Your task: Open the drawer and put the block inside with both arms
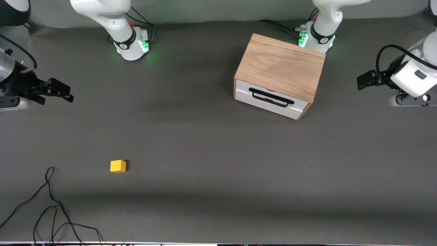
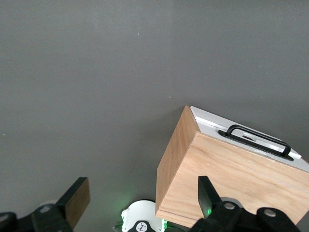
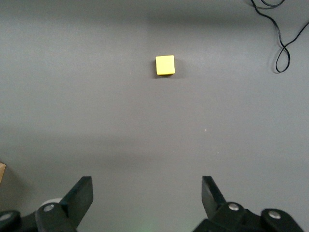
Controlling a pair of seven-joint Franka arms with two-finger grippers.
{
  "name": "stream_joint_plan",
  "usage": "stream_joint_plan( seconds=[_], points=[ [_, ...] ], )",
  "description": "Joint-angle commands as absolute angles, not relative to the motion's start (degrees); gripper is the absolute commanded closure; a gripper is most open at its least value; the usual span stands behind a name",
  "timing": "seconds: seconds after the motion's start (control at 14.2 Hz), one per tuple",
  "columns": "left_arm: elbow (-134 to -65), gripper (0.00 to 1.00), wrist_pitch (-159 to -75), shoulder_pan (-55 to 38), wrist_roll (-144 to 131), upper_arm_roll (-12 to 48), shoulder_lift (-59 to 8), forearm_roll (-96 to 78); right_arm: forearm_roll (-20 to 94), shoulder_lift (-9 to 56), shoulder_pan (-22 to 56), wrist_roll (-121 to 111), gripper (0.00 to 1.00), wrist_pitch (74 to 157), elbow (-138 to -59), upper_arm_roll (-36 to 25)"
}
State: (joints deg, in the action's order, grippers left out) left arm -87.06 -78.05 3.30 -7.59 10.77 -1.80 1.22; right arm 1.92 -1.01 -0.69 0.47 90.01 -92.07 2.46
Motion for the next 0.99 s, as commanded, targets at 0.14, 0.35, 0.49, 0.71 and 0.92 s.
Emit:
stream_joint_plan(
  seconds=[0.14,0.35,0.49,0.71,0.92],
  points=[
    [-95.3,0.00,-82.4,3.5,-6.5,10.4,4.7,0.9,2.0,-0.2,-1.0,1.1,0.00,89.6,-90.9,2.7],
    [-95.2,0.00,-82.4,3.5,-6.5,10.3,4.7,0.9,2.2,0.7,-1.2,1.1,0.00,90.3,-90.8,2.7],
    [-95.1,0.00,-82.4,3.4,-6.5,10.4,4.7,0.9,2.2,1.4,-0.9,1.1,0.00,91.2,-90.9,2.7],
    [-95.1,0.00,-82.4,3.5,-6.5,10.4,4.6,0.9,2.5,1.8,-1.1,1.1,0.00,91.9,-91.1,2.7],
    [-94.9,0.00,-82.4,3.5,-6.5,10.3,4.5,0.8,2.7,3.1,-1.2,1.1,0.00,93.3,-91.1,2.7]
  ],
)
